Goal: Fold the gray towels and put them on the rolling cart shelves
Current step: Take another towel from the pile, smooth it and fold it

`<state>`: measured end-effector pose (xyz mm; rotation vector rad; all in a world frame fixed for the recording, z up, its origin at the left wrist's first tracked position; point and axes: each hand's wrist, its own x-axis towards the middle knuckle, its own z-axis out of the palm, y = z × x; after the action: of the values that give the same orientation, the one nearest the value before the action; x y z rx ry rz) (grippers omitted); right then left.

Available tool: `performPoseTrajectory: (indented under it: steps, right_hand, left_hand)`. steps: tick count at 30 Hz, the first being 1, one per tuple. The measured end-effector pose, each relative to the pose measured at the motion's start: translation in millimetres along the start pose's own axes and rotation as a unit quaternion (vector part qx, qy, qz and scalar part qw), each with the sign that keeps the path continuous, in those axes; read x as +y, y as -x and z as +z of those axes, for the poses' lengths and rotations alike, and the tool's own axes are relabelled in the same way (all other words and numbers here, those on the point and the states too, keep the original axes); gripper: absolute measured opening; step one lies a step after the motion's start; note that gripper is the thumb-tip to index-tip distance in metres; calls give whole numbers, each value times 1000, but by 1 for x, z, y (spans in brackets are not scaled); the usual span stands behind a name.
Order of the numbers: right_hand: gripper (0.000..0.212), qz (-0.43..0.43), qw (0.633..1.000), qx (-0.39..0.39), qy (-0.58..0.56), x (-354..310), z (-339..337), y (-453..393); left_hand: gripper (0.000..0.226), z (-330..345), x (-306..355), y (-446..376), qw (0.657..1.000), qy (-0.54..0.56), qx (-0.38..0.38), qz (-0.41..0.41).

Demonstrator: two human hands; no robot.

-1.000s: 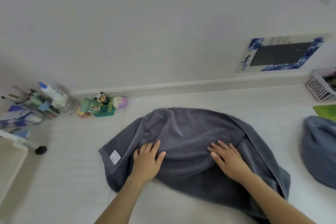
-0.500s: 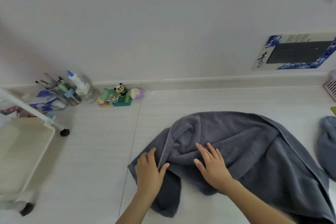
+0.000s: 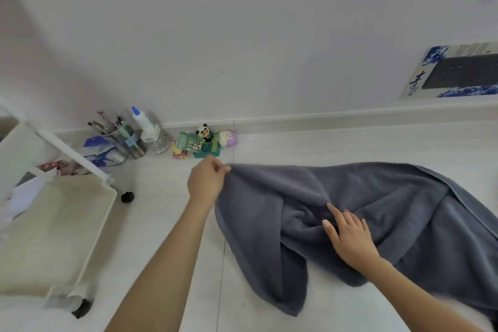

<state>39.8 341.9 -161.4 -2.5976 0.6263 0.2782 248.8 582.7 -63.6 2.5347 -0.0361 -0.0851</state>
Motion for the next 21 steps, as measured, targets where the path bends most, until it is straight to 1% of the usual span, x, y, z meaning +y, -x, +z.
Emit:
performPoseTrajectory:
  steps: [1, 2, 4, 7, 9, 11, 13, 15, 16, 19, 21]
  right_hand:
    - [56, 3, 1000, 2, -1, -2, -1, -1]
    - [56, 7, 1000, 3, -2, -4, 0, -1]
    - [56, 9, 1000, 6, -6, -8, 1, -1]
    - [56, 9, 1000, 1, -22, -9, 7, 2]
    - [56, 14, 999, -13, -32, -8, 10, 4]
    - [57, 19, 999, -25, -33, -8, 11, 2]
    - [58, 20, 999, -27, -24, -7, 12, 1]
    - [62, 11, 999, -32, 25, -2, 14, 4]
    - [68, 1, 998, -32, 60, 3, 16, 6]
    - [93, -21, 992, -26, 118, 20, 18, 11]
    - [96, -28, 990, -30, 134, 29, 16, 10]
  left_hand:
    - [12, -3, 3, -11, 999, -22, 32, 8]
    - [20, -3, 5, -16, 997, -57, 51, 21]
    - [37, 10, 7, -9, 993, -102, 39, 38]
    - [42, 45, -3, 41, 991, -123, -39, 45]
    - [49, 68, -14, 88, 986, -122, -111, 7]
    - [62, 87, -24, 128, 977, -116, -178, -30]
    - [74, 98, -33, 152, 969, -113, -217, -39]
    - [90, 99, -47, 155, 969, -112, -219, -33]
    - [94, 99, -57, 151, 969, -121, -213, -23]
    - [84, 87, -95, 125, 964, -174, -196, 35]
    - [82, 74, -112, 103, 952, -210, -215, 56]
